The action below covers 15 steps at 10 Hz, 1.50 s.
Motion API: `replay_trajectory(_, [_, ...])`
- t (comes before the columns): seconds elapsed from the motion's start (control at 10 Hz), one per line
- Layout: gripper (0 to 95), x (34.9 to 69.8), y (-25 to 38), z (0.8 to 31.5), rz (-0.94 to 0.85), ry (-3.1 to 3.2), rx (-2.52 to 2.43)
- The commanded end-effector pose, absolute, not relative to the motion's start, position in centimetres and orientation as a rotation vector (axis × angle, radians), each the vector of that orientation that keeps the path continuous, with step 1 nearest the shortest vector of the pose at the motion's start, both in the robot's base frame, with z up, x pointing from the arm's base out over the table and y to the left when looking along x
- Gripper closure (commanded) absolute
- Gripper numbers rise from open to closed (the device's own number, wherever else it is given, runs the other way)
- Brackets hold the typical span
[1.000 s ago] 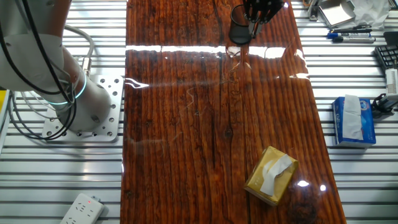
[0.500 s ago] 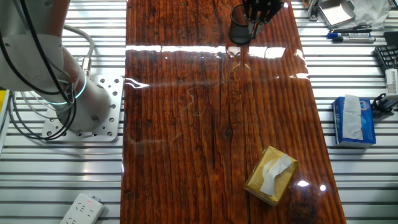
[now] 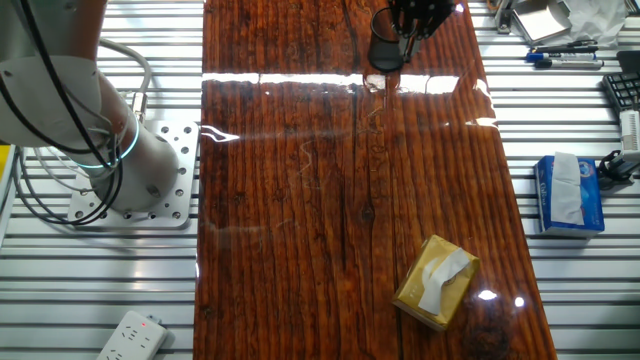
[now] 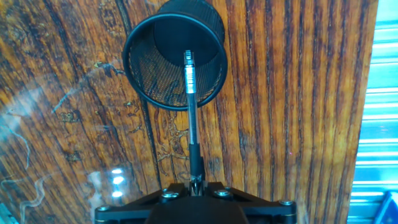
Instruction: Put the pen into the pen holder
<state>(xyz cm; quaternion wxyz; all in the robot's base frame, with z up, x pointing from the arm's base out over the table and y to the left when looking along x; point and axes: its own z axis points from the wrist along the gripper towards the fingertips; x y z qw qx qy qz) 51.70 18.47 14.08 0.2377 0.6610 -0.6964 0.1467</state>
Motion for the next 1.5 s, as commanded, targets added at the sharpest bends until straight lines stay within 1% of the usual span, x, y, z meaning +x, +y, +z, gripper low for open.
replay_trajectory(0.1, [95.0,51.72,18.56,14.09,0.406,-1.908,1.807])
replay_trajectory(0.3, [95.0,51.72,18.56,14.09,0.402,-1.905,1.812])
replay_trajectory(0.9, [95.0,51.72,18.56,14.09,0.310,-1.903,1.900])
replay_trajectory(1.5, [95.0,51.72,18.56,14.09,0.348,-1.914,1.837])
